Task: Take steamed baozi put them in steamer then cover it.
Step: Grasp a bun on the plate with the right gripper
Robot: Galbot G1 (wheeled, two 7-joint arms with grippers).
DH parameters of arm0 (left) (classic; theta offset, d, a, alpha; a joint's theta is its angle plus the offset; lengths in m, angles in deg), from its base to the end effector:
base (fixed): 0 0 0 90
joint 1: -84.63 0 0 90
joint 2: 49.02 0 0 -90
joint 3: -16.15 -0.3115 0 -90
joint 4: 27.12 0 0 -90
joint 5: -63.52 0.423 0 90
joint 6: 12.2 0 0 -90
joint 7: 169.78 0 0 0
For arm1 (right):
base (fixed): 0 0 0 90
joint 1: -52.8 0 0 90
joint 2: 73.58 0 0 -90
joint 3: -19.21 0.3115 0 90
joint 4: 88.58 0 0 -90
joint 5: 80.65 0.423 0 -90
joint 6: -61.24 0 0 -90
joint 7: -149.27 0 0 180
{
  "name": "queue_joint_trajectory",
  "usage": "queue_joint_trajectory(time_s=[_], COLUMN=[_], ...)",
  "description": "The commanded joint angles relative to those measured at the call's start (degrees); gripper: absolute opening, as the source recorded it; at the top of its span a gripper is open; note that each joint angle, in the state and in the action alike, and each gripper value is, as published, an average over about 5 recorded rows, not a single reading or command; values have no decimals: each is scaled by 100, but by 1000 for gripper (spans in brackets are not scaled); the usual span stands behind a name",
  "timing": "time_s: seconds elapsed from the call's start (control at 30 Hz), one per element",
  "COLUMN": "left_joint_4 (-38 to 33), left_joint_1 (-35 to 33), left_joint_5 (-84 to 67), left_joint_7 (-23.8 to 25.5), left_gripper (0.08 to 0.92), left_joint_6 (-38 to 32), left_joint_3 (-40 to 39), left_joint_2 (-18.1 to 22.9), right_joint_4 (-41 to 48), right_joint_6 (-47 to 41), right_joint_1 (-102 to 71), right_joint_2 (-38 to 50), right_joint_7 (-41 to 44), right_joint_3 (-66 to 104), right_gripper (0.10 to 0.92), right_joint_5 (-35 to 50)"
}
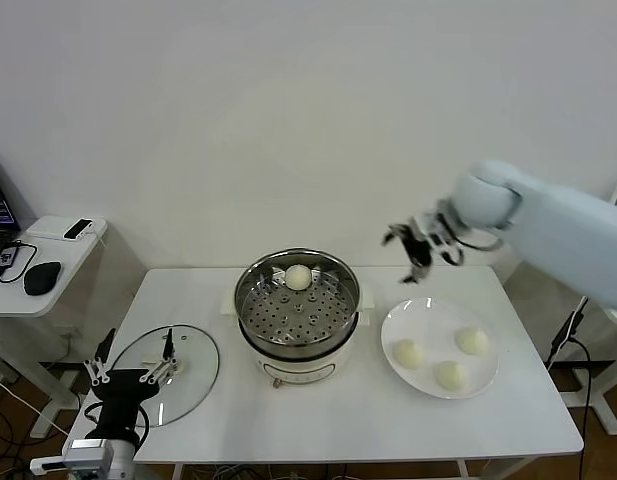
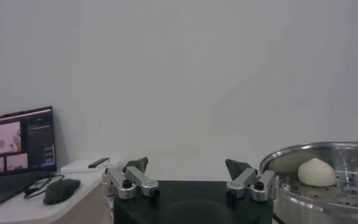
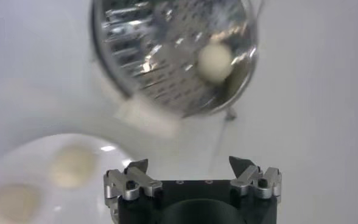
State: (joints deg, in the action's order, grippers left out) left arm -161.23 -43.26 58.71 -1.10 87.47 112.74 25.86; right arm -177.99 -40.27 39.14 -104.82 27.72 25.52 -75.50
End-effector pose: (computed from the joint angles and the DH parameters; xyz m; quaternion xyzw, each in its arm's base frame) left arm 0.2336 0.0381 -0.1911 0.0607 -0.9930 -0.1004 0.0147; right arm 0.5194 -0.0520 -0.0784 0.5159 -0.5719 0.5813 0.2624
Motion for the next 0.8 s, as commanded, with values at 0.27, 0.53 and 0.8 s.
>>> queue_joint_trajectory(time_s=[0.27,0.53,0.8], left_joint_4=[52,127,156], left_joint_1=[120,67,48], left_joint_5=[-13,-4,29], left_joint_7=[-10,-14,-20], left_gripper=[823,823,823], left_joint_6=[72,66,81], left_joint_3=[21,85,158], left_joint_2=[-102,-50,-17], right_joint_4=[-562,315,1237], right_joint_6=[-366,-366,-224], right_joint_1=[-2317,-2310,-2274], right_joint_2=[974,-111,-1044], right_joint_7=[-116,-308,-397], right_joint_3=[1081,861,878], right_gripper=[823,823,823], right_joint_5=[-819,-1113,-1210])
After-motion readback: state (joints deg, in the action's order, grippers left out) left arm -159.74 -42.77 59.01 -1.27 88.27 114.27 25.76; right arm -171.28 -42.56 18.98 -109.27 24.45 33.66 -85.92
